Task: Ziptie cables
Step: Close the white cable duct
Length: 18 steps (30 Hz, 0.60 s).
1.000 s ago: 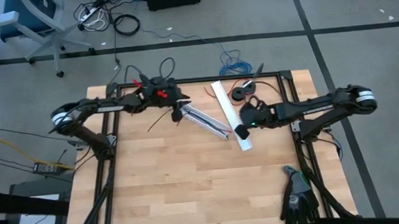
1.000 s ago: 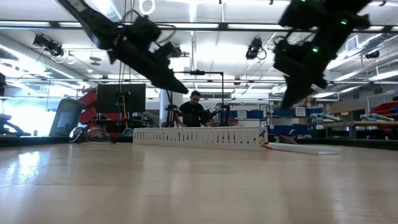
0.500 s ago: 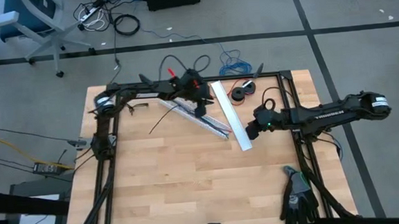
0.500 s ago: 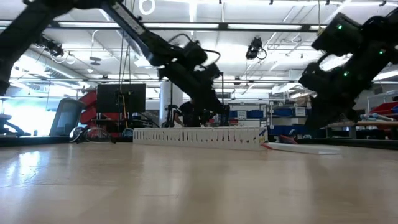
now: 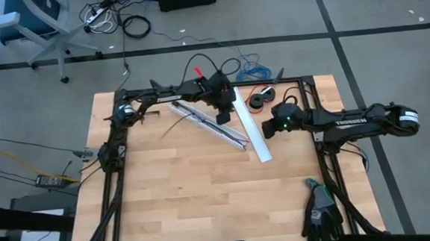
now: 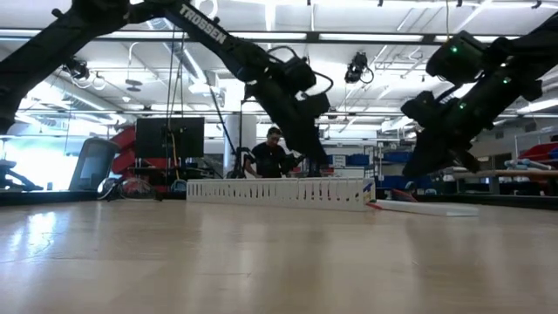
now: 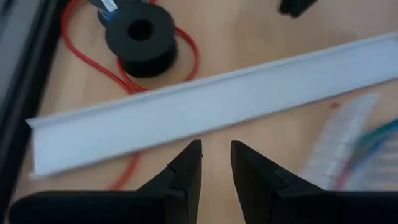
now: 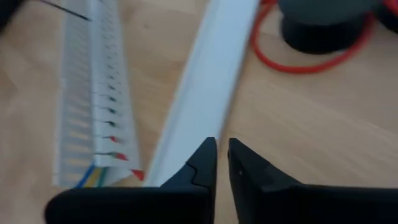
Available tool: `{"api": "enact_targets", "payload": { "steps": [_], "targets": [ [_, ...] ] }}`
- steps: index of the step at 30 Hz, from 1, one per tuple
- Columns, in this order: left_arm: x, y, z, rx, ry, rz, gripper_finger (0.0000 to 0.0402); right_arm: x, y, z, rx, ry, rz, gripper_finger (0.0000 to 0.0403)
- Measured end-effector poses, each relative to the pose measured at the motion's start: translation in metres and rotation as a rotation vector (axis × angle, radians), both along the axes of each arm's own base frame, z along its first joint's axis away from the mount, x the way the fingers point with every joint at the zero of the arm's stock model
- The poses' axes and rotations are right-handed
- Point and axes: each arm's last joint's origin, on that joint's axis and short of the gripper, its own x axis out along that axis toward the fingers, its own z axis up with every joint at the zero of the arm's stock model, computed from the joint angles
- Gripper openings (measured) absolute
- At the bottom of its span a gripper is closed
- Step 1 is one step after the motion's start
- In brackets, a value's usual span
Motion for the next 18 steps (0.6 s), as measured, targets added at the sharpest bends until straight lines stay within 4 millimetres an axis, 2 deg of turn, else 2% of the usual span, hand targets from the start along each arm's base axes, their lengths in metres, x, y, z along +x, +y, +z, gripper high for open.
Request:
{"api": "enact_targets", "payload": {
  "steps": [2,5,12,14,18],
  "targets": [
    [-0.001,-0.005,0.005,-0.042,0.037,0.007,0.0094,0.001,-0.002,0.002,-0.003,-0.023,0.017,0.0048],
    [-0.004,-0.014,0.003,-0.083,0.131,-0.01,0.0094,0.001,-0.005,0.003,-0.036,-0.021,0.03,0.0078],
    [0.007,-0.044,0.003,0.024,0.135,-0.071,0.0074,0.004,-0.009,0.0,-0.087,0.023,0.061,0.0135],
    [0.007,-0.055,0.001,0.045,0.145,-0.083,0.0063,0.006,-0.01,-0.001,-0.092,0.045,0.075,0.0146],
    [0.002,-0.065,0.006,0.042,0.106,-0.052,0.0044,0.017,-0.014,-0.002,-0.105,0.087,0.104,0.0155]
  ]
}}
